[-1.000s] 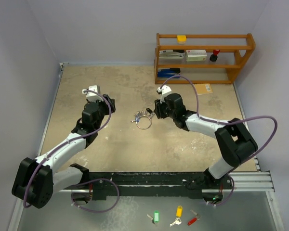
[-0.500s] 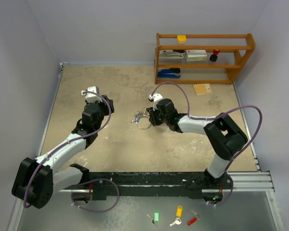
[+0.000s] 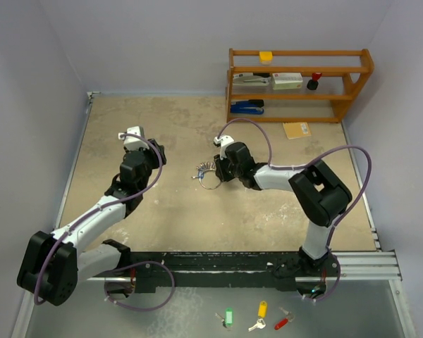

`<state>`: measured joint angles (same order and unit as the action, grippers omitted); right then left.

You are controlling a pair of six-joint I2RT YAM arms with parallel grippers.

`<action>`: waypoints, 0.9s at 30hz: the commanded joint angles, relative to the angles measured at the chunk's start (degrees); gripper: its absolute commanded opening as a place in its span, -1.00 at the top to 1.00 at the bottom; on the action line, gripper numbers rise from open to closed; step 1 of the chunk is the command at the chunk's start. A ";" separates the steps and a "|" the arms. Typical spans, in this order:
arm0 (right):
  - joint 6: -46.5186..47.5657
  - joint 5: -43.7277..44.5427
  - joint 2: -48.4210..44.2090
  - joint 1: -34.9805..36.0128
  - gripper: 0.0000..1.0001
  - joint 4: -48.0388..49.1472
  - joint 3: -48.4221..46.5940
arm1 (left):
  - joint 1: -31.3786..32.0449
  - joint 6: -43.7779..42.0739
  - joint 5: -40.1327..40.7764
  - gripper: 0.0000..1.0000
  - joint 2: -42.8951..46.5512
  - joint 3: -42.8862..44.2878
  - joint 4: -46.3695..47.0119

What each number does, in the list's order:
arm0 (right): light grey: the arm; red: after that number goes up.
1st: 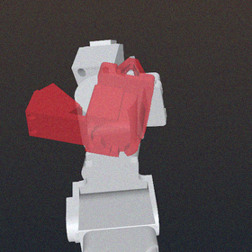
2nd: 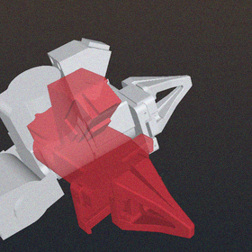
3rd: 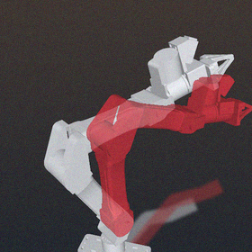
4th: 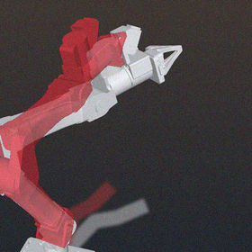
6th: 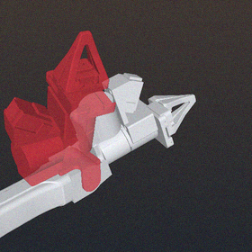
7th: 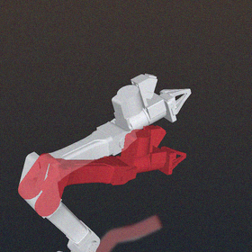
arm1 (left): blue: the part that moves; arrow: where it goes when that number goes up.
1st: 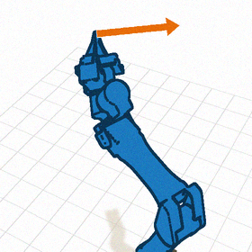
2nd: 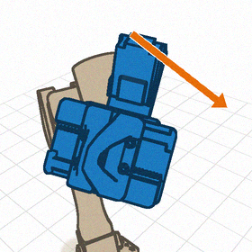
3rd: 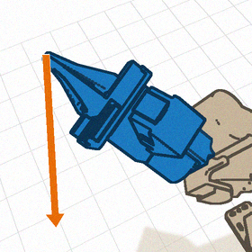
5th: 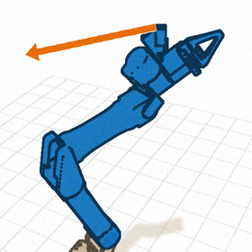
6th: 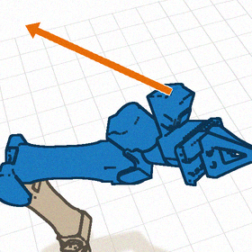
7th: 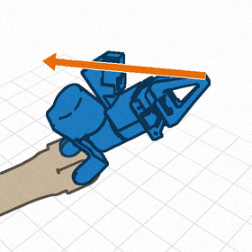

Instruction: Remove the keys from the keyring

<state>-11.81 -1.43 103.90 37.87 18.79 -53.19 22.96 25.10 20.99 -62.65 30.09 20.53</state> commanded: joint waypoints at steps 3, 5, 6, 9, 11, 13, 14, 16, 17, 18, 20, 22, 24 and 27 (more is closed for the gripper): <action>-0.35 1.23 1.84 0.44 0.44 0.17 -3.23 | 0.13 -0.11 1.01 -0.01 1.68 -0.62 2.06; -0.32 1.61 2.32 0.45 0.45 -0.16 -3.24 | 0.09 -0.33 1.55 -0.01 2.23 -0.83 2.05; -0.40 1.79 2.54 0.43 0.46 -0.33 -3.19 | 0.14 -0.40 1.82 -0.01 2.45 -0.95 2.05; -0.43 2.50 3.11 0.38 0.65 -0.80 -2.98 | 0.09 -0.60 2.50 -0.01 3.01 -1.23 2.10; -0.15 2.88 3.76 0.42 0.97 -1.86 -3.54 | 0.07 -0.63 2.65 -0.01 2.78 -1.28 2.22; 0.33 3.72 4.19 0.45 1.00 -3.24 -4.39 | 0.09 -0.56 2.65 -0.01 2.31 -1.21 2.44; 0.86 4.24 4.06 0.64 1.00 -3.51 -4.63 | 0.07 -0.50 2.65 -0.01 2.04 -1.23 2.49; 2.38 5.49 2.98 1.17 1.00 -3.92 -5.16 | 0.13 -0.47 2.50 0.01 1.27 -1.11 2.73; 3.59 6.33 2.19 1.83 1.00 -4.54 -5.85 | 0.07 -0.41 2.33 0.02 0.98 -1.00 2.96; 4.99 7.42 1.18 2.38 1.00 -5.01 -6.56 | 0.07 -0.43 2.35 0.04 0.62 -0.92 3.16; 8.16 8.84 -1.18 3.43 1.00 -5.85 -7.97 | 0.06 -0.34 2.18 0.11 -0.01 -0.50 3.78; 10.38 9.20 -4.08 4.23 1.00 -6.04 -9.00 | 0.04 -0.33 1.99 0.18 -0.63 0.27 4.42; 11.30 9.39 -7.32 4.59 1.00 -5.41 -9.49 | 0.08 -0.42 1.67 0.28 -1.22 1.60 4.60; 11.90 8.86 -11.79 4.69 1.00 -4.71 -9.74 | 0.07 -0.54 1.00 0.44 -1.85 3.45 4.63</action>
<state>-3.20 6.28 100.29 42.26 11.92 -59.24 22.96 24.88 22.74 -64.07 29.47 21.63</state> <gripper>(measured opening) 0.012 0.303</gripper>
